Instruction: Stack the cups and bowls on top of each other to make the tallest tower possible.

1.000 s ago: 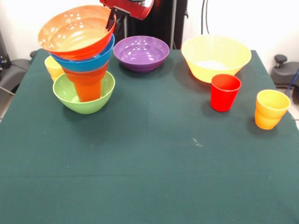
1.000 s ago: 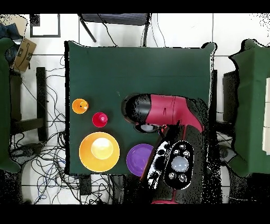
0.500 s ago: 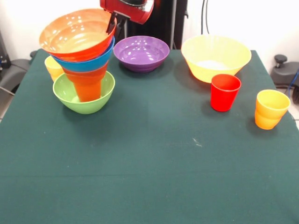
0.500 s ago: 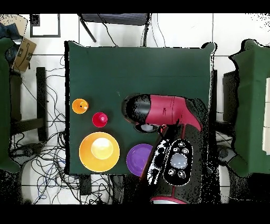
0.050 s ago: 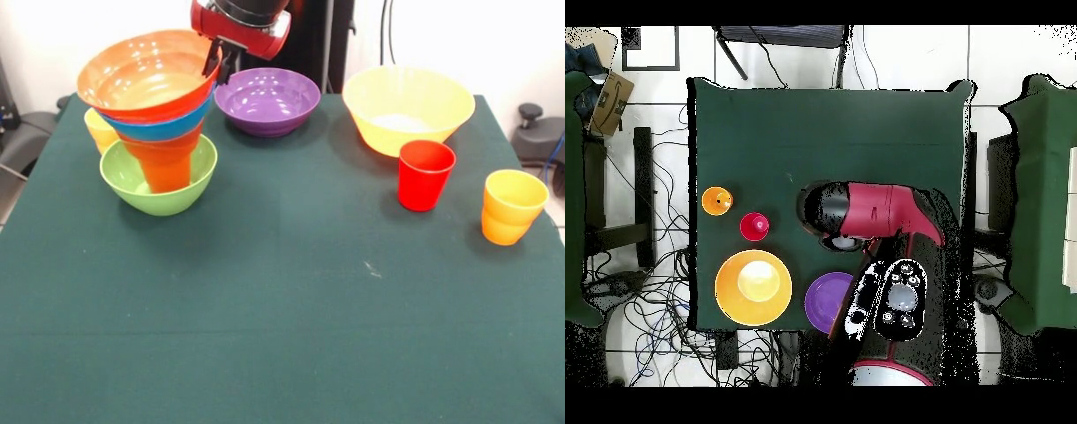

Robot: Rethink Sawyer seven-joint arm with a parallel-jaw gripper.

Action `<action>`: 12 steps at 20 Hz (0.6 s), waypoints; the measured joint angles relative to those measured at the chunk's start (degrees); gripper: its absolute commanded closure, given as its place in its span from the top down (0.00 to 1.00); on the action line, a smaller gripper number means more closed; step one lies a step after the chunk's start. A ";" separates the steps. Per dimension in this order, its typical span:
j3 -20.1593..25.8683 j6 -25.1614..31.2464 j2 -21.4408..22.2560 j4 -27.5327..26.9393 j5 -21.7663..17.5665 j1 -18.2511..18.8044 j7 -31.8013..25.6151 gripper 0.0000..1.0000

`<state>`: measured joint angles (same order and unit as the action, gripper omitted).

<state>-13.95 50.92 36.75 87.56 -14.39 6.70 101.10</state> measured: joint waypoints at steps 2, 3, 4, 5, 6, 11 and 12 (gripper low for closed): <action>-0.02 -0.22 0.00 0.36 0.00 -0.02 0.00 0.00; -0.05 -0.30 0.01 0.80 0.00 -0.04 0.00 0.00; -0.07 -0.30 0.05 1.11 0.00 -0.08 0.00 0.00; -0.09 -0.31 0.07 1.18 0.00 -0.09 0.00 0.00; -0.10 -0.31 0.09 1.26 0.00 -0.09 0.00 0.00; -0.52 -0.31 0.38 2.22 0.00 -0.22 0.00 0.00; -0.60 -0.31 0.38 2.32 0.00 -0.24 0.00 0.00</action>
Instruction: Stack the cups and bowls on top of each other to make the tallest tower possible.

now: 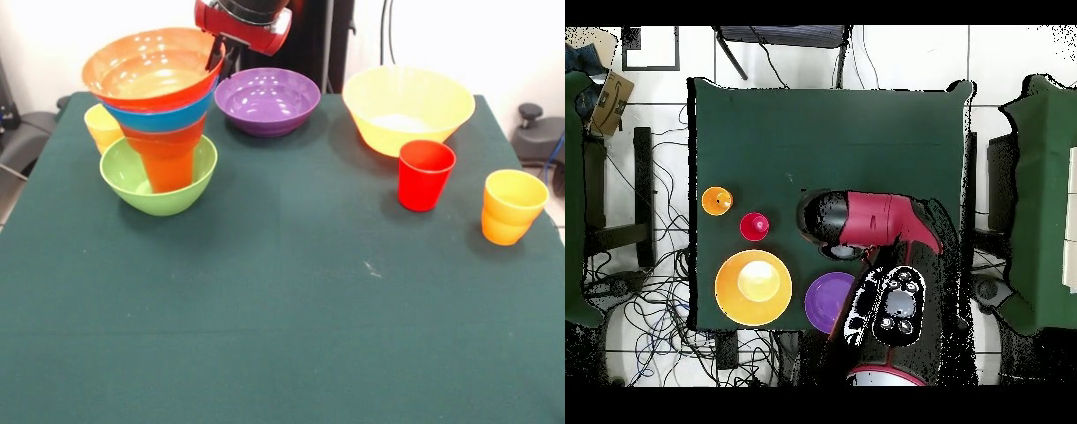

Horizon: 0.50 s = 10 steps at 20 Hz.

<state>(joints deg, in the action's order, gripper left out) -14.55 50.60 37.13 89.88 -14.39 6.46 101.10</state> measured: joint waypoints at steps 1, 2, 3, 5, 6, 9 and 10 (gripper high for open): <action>-0.12 0.00 -0.01 0.17 0.00 -0.01 0.00 0.00; -0.20 0.00 -0.01 0.27 0.00 0.00 0.00 0.00; -0.24 0.00 -0.01 0.31 0.00 0.01 0.00 0.00; -0.34 0.00 -0.01 0.39 0.00 0.00 0.00 0.00; -0.37 0.00 -0.02 0.43 0.00 0.00 0.00 0.00; -0.46 -0.05 -0.04 0.49 0.00 -0.01 0.00 1.00; -0.47 -0.09 -0.04 0.50 0.00 -0.02 0.00 1.00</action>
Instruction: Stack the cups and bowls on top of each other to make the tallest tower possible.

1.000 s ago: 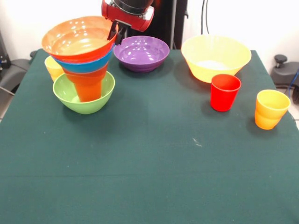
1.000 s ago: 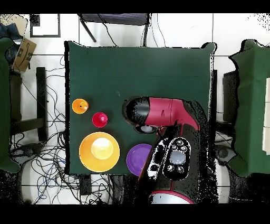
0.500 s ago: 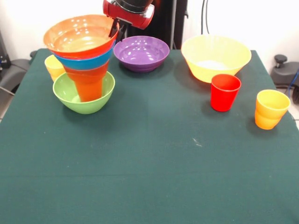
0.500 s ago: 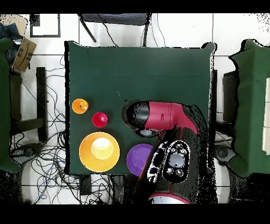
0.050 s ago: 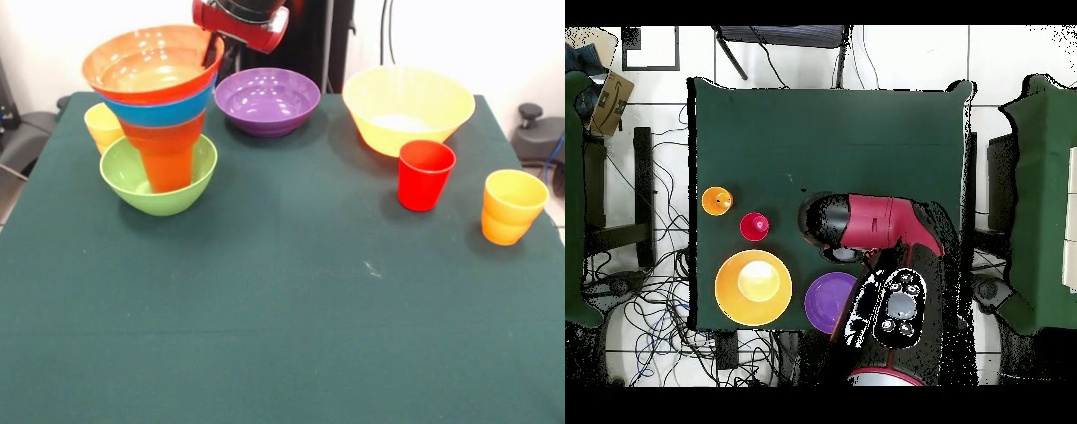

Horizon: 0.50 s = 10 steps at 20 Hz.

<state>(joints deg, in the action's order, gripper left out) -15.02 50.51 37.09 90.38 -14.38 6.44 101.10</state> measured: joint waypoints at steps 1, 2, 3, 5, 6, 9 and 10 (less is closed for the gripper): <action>-0.01 -0.04 0.00 0.01 0.00 0.00 0.00 1.00; -0.02 -0.09 0.00 0.03 0.01 -0.01 0.00 1.00; -0.02 -0.21 0.00 0.05 0.00 -0.01 0.00 1.00; -0.03 -0.59 -0.01 0.08 0.00 -0.01 0.00 1.00; -0.04 -0.85 -0.04 0.08 0.00 -0.01 0.00 1.00; -0.05 -1.37 -0.07 0.09 0.00 -0.01 0.00 1.00; -0.06 -1.66 -0.07 0.09 0.01 -0.01 0.00 1.00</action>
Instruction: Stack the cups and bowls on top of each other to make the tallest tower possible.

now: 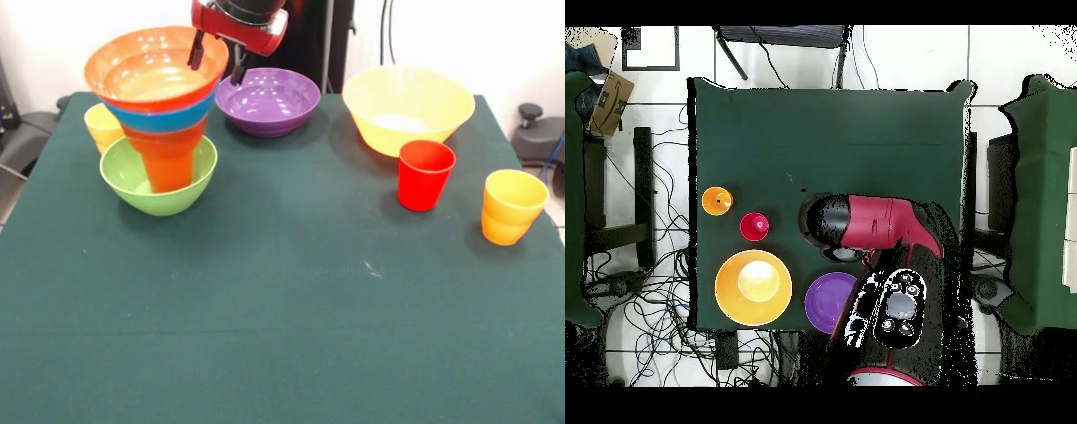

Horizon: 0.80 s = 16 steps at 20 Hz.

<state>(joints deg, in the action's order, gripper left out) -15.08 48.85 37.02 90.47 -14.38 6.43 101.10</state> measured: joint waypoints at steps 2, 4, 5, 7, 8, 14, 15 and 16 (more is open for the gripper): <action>0.01 -0.30 -0.01 0.01 0.00 0.01 0.00 1.00; 0.00 -0.59 -0.01 0.01 0.00 0.01 0.00 1.00; 0.00 -0.72 0.00 0.04 0.00 0.01 0.00 1.00; 0.00 -0.90 -0.01 0.11 0.00 0.01 0.00 1.00; -0.01 -0.94 -0.01 0.14 0.00 0.00 0.00 1.00; -0.17 -0.97 0.12 0.75 -0.01 -0.13 0.00 1.00; -0.26 -0.97 0.21 0.93 -0.01 -0.23 0.00 1.00; -0.35 -0.97 0.32 1.05 -0.01 -0.34 0.00 1.00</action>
<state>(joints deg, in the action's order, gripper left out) -15.43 47.88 37.34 91.52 -14.39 6.09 101.10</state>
